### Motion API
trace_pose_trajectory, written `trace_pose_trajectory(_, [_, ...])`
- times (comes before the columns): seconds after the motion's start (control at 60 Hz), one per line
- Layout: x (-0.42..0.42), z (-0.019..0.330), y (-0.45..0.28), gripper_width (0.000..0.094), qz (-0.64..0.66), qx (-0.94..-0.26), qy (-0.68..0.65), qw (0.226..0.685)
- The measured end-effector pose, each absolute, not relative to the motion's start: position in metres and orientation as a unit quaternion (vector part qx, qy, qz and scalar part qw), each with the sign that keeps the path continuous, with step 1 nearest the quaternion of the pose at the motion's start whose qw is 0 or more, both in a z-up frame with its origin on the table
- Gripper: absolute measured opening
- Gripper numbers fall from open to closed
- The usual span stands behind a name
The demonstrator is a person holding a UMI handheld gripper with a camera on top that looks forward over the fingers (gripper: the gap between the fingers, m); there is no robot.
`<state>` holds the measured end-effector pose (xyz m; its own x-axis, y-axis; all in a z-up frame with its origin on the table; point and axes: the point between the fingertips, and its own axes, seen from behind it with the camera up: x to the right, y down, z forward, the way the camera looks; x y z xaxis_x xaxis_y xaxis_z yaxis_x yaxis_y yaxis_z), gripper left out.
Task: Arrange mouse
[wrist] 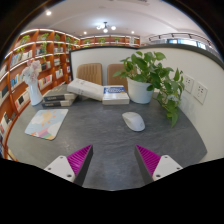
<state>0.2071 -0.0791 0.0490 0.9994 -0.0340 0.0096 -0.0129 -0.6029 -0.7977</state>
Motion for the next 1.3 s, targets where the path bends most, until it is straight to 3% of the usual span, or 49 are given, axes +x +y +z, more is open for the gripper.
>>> trace_pose_trajectory(0.483, [0.307, -0.004, 0.066, 0.0799, -0.038, -0.907, 0.002, 0.419])
trace_pose_trajectory(0.683, [0.312, -0.006, 0.107, 0.0678, -0.015, -0.906, 0.021, 0.422])
trace_pose_trajectory(0.8, [0.316, -0.006, 0.116, 0.0536, -0.018, -0.906, 0.032, 0.422])
trace_pose_trajectory(0.933, [0.316, -0.007, 0.118, 0.0456, -0.020, -0.905, 0.048, 0.421])
trace_pose_trajectory(1.1, [0.311, -0.009, 0.117, 0.0377, -0.014, -0.919, 0.057, 0.390])
trace_pose_trajectory(1.183, [0.303, 0.010, 0.117, 0.0379, -0.023, -0.918, 0.064, 0.390])
trace_pose_trajectory(1.3, [0.263, 0.073, 0.121, 0.0380, -0.047, -0.902, 0.050, 0.427])
